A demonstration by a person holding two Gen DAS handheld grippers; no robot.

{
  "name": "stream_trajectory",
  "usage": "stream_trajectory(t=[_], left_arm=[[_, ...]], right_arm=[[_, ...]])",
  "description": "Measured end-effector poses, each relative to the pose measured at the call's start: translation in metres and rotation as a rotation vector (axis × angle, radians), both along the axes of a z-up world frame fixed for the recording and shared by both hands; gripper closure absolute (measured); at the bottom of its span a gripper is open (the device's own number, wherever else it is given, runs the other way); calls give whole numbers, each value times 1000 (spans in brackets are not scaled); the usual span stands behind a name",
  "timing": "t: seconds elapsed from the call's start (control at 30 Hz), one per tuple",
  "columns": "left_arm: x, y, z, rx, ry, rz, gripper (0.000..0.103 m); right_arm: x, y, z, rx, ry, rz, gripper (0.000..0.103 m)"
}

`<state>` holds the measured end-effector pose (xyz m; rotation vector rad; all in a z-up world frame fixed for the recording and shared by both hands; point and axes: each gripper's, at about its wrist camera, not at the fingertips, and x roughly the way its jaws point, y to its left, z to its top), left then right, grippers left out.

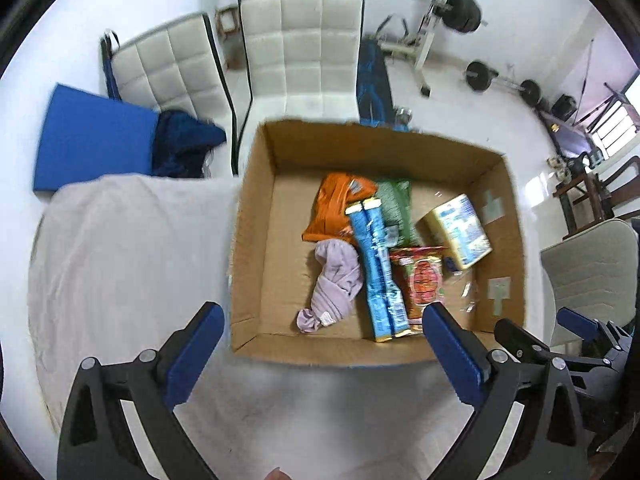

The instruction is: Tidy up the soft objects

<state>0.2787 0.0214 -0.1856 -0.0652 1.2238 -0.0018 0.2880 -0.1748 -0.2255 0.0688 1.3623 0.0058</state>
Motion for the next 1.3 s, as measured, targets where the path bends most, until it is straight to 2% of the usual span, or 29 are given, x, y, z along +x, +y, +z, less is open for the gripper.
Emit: stream_trajectory(t=[0.3,0.47,0.6,0.77,0.93,1.13,1.3], left_arm=[[-77,-7,84,7,-128,-2,1],[-117,-11,124,3,-200,-9,1],[-142,-10,149,-10,-224,3,1],[-165,-11,169,-25,-235,-2,2],[-183,-15,182,-23,-258,-12,1],[-192,-16,181,-37,-246,-9,1],[-192,-16,180,-35,-256,1,1]], right_arm=[[-78,-8,100,32,-162,20,0],[-123,-11,147,64,-209,32,0],[-155,-10,178,67,-238,40,0],[-190,-9,214,36,-280,58,0],[-219,-11,237,61,-275,68,0],[-238,-16,254,45,-296,57,0],[-236,-22,260,-11,-337,22,0]])
